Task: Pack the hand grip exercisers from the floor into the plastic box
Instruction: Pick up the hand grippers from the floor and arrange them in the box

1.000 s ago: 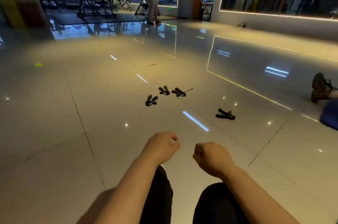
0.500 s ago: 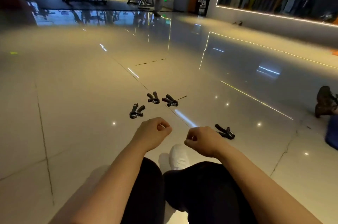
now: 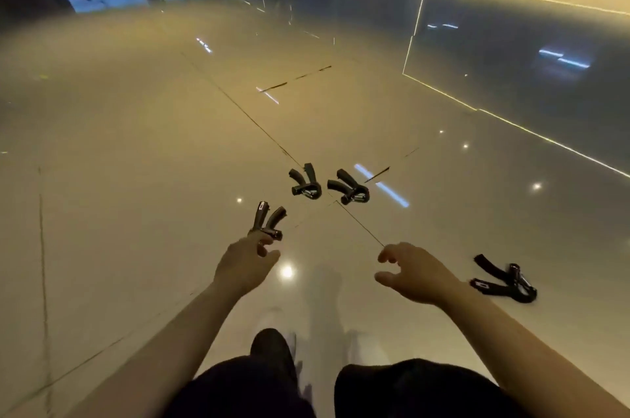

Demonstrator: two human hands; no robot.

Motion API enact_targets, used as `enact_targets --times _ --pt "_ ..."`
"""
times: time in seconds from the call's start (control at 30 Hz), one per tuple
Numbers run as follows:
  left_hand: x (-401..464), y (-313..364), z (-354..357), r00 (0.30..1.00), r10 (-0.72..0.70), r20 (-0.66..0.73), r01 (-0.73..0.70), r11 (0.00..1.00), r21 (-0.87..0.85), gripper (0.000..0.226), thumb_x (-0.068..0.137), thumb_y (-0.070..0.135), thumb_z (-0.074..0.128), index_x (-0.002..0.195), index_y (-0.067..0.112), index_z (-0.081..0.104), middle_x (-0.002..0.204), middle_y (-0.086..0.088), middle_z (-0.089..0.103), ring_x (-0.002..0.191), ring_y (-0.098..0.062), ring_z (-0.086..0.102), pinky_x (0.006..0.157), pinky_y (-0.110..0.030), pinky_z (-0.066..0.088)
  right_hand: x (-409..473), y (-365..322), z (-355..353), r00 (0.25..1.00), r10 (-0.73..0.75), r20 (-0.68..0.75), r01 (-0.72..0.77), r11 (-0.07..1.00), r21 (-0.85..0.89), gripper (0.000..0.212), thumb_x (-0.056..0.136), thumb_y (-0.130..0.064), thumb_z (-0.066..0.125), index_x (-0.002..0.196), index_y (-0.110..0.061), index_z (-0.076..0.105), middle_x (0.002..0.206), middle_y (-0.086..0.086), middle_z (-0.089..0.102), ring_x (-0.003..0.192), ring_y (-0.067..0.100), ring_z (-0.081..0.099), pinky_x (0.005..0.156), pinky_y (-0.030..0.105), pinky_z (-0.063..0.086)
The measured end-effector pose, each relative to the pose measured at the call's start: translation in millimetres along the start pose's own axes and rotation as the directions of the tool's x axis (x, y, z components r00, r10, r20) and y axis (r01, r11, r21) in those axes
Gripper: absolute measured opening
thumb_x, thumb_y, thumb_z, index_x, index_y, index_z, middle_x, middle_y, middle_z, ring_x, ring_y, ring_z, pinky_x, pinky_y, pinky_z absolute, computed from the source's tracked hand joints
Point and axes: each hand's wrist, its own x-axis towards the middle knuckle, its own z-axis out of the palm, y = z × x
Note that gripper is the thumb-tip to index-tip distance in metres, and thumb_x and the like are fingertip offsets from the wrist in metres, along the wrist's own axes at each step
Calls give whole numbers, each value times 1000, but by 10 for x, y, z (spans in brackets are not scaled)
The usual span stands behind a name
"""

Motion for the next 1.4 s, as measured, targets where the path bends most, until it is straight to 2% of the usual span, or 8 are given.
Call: enact_targets --times 0.2,0.37,0.53,0.8,1.0,1.1,1.27,1.4 --pt "1211 -541 279 996 -83 31 81 995 60 39 88 32 60 124 22 53 118 -4 52 93 -13 48 77 -26 39 1426 25 166 995 -12 97 27 988 -153 44 93 -41 50 133 -22 43 133 1 44 117 20 46 93 31 40" --pt "1955 -975 576 988 -148 40 146 988 50 44 87 33 61 128 23 49 126 -2 47 101 -11 46 83 -22 35 2404 -130 676 933 -208 294 338 790 -512 44 95 -31 44 136 -18 36 132 6 42 117 26 42 92 38 37" --pt "2317 -1463 1019 979 -185 81 167 967 190 76 84 48 60 147 26 23 153 -1 19 138 -21 24 106 -38 35 3421 -245 878 944 -259 202 326 813 -482 66 88 -33 55 144 -20 21 140 6 38 127 27 37 104 42 34" --pt "2043 -1696 1371 997 -73 -6 72 976 204 83 86 37 59 150 21 9 157 6 -7 143 -15 13 111 -29 23 4317 -375 796 971 -156 184 211 917 -338 78 86 -32 59 148 -19 14 155 5 14 137 30 25 103 47 36" --pt "2046 -1691 1369 999 -28 -34 36 966 257 67 80 18 66 141 10 38 155 -10 19 137 -26 31 107 -35 31 3970 -246 1121 983 -100 154 114 990 -84 84 80 -29 65 147 -22 15 151 0 22 128 28 39 99 45 42" --pt "2109 -1697 1372 999 41 -32 -31 960 278 54 67 1 69 120 2 57 145 -18 37 131 -33 38 107 -40 29 3877 -168 1128 987 -106 121 127 975 -182 77 82 -31 62 145 -22 21 147 2 29 127 27 40 104 46 37" --pt "1941 -1632 1396 976 189 109 -217 900 379 47 67 22 76 112 14 64 133 -17 51 117 -28 45 91 -39 46 3410 -16 1165 983 -172 68 184 891 -415 57 88 -38 54 139 -25 32 136 -3 45 130 21 38 113 52 13" --pt "1764 -1556 1507 951 255 173 -306 851 427 48 71 36 72 115 20 62 129 -16 56 106 -25 51 82 -36 51 2821 294 1317 965 -241 102 261 864 -430 60 67 -35 77 121 -23 56 111 -1 63 110 25 58 103 58 30"
